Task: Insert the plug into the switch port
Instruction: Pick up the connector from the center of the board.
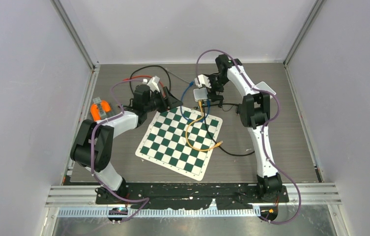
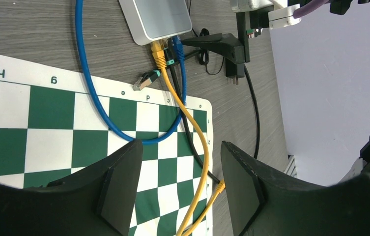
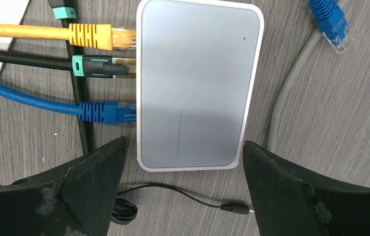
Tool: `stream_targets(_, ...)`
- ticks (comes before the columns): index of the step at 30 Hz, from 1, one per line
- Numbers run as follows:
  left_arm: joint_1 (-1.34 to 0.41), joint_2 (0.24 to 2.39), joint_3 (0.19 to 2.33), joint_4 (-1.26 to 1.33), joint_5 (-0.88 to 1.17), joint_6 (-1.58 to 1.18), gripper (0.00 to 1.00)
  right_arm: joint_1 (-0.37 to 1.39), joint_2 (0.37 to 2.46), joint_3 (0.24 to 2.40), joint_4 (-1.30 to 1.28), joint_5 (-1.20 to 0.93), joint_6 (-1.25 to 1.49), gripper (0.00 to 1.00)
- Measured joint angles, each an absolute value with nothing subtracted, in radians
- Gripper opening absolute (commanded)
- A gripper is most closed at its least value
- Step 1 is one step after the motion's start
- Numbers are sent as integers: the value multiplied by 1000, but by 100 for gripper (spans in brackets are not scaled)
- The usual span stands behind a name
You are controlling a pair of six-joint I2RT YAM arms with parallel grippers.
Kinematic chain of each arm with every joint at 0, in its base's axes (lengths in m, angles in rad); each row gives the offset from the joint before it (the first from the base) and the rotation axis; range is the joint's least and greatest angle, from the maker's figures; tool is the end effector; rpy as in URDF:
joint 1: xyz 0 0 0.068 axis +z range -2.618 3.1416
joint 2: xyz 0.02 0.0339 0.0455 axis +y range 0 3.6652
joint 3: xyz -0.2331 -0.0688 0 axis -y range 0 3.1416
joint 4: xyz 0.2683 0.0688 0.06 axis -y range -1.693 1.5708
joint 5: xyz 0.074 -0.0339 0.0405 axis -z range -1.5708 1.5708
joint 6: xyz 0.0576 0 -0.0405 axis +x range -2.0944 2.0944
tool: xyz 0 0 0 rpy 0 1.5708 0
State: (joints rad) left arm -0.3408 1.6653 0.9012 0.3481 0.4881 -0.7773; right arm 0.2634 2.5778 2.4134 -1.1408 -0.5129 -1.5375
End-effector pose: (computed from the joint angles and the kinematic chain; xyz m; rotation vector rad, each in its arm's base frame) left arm 0.3599 -0.1563 0.1528 -0.1230 2.1387 -1.1770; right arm 0.4987 0.1638 0.1335 -2.0997 1.5481 0.3424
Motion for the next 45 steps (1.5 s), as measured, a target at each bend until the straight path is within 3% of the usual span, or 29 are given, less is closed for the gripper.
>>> stream_targets(3, -341, 1657, 901, 338, 480, -776, 62, 267, 2580, 2418, -1145, -505, -1538, 99)
stream_targets(9, -342, 1634, 901, 319, 463, -772, 62, 271, 2580, 2418, -1148, -485, -1527, 74)
stream_targets(13, -344, 1620, 902, 314, 456, -757, 62, 271, 2578, 2412, -1128, -484, -1515, 51)
stream_targets(15, -345, 1620, 905, 302, 452, -751, 62, 268, 2568, 2394, -1112, -489, -1507, 46)
stream_targets(20, -345, 1626, 946, 246, 440, -729, 65, 248, 2527, 2317, -1058, -523, -1485, 44)
stream_targets(33, -345, 1867, 1338, 137, 507, -616, 70, 201, 2276, 2134, -971, -665, -1464, 44)
stream_targets(45, -345, 2000, 1416, 145, 586, -645, 71, 235, 2197, 2013, -938, -763, -1463, 45)
